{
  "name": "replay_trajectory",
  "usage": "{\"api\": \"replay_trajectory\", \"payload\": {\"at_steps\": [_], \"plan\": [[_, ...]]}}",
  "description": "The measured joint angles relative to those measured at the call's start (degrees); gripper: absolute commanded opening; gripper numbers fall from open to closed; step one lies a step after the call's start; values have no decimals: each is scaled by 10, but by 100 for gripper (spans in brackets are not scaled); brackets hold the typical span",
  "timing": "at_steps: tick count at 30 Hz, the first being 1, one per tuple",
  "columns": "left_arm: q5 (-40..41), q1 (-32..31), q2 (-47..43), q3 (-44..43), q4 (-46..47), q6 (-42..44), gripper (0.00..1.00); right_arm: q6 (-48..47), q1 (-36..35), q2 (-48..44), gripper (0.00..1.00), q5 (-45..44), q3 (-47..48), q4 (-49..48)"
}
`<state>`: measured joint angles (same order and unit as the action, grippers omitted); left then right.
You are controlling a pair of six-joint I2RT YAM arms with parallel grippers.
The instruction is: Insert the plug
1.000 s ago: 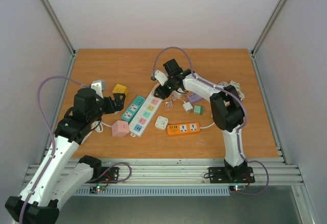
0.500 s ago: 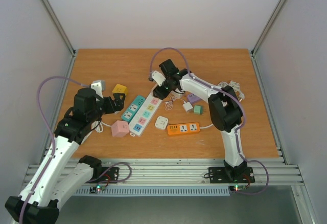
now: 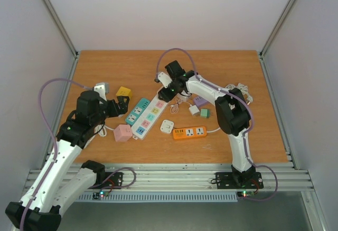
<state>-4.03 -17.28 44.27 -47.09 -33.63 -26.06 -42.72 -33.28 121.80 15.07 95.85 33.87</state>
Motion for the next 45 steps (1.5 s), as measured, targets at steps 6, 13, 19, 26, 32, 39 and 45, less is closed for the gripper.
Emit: {"api": "replay_trajectory", "payload": {"at_steps": [6,13,19,26,32,39,45], "plan": [[0,0,0,0,0,0,99,-6,-19,9,40,-54,8,7],[0,0,0,0,0,0,99,2,-25,8,49,-71,0,-1],[0,0,0,0,0,0,99,15,-25,2,73,-76,-3,-5],[0,0,0,0,0,0,99,46,-24,-3,82,-94,-1,56],[0,0,0,0,-1,0,99,48,-23,-3,81,-91,45,100],[0,0,0,0,-2,0,99,54,-23,-1,70,-89,66,125],[0,0,0,0,-4,0,99,50,-23,17,42,-79,103,153]]}}
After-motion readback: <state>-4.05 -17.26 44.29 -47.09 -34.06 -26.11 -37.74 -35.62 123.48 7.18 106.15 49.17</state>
